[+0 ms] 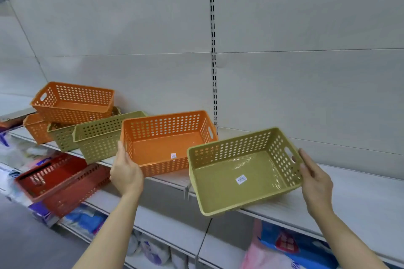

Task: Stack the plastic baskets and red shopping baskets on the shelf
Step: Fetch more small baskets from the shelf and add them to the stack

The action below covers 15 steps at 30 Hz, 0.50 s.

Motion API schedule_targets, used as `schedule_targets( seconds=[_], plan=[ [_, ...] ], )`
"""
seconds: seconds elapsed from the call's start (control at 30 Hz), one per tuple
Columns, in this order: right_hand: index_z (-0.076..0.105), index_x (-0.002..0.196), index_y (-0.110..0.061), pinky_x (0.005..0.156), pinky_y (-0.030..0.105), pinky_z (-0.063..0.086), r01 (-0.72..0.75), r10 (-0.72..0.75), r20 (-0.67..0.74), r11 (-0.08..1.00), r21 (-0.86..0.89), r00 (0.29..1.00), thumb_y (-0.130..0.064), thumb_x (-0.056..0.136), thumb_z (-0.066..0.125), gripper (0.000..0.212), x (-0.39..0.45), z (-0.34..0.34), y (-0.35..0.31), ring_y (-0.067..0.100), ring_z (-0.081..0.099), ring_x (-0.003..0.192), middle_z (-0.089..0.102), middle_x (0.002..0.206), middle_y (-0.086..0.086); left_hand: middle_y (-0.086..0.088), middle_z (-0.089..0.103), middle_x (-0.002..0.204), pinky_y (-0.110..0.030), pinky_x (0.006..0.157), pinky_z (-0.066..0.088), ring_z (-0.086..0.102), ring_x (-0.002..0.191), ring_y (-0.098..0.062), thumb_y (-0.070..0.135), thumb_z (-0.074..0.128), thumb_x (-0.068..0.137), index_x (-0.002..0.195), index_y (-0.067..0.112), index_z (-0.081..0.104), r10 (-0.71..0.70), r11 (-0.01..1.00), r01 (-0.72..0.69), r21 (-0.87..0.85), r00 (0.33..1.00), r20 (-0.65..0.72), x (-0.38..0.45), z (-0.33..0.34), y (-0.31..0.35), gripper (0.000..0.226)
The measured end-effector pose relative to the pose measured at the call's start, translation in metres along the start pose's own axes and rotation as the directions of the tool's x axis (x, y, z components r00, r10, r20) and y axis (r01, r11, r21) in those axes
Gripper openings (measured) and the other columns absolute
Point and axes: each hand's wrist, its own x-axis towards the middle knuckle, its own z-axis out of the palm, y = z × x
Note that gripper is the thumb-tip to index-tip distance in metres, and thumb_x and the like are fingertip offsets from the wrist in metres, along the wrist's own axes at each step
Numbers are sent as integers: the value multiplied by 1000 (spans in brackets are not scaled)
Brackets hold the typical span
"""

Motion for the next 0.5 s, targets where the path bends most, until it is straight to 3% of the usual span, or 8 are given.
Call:
schedule_targets(
  seconds=[0.07,0.2,0.37,0.5],
  plan=[
    [60,128,-34,96,13,45,11,-11,-7,1000,9,1000,-12,99,51,38,-4,-30,-3,4,58,115,65,103,-31,-26,65,124,-51,88,46,62,103,-50,11,40,105,149,18,45,-18,1000,18,-11,1000,-11,-28,-5,18,45],
    [59,129,-33,108,34,42,34,-34,1,998,45,999,-11,99,49,38,-11,-94,-13,8,57,120,65,126,-8,-21,63,131,-52,89,47,61,106,-49,11,41,104,149,18,45,1,999,-3,-47,999,-40,-84,-14,54,46],
    [60,127,-32,106,37,45,48,-44,-37,992,114,998,-9,99,50,38,-19,-163,-38,6,60,115,67,124,-3,-19,60,136,-51,97,45,59,115,-46,11,42,103,149,17,45,7,992,-14,-123,998,-60,-141,-29,100,47],
    [61,128,-31,106,35,45,96,-85,-102,989,115,991,-10,99,50,38,-31,-209,-59,-1,59,115,65,125,-9,-24,61,132,-51,98,42,57,115,-47,10,40,103,150,14,43,33,983,-43,-179,998,-55,-169,-43,144,47]
  ],
)
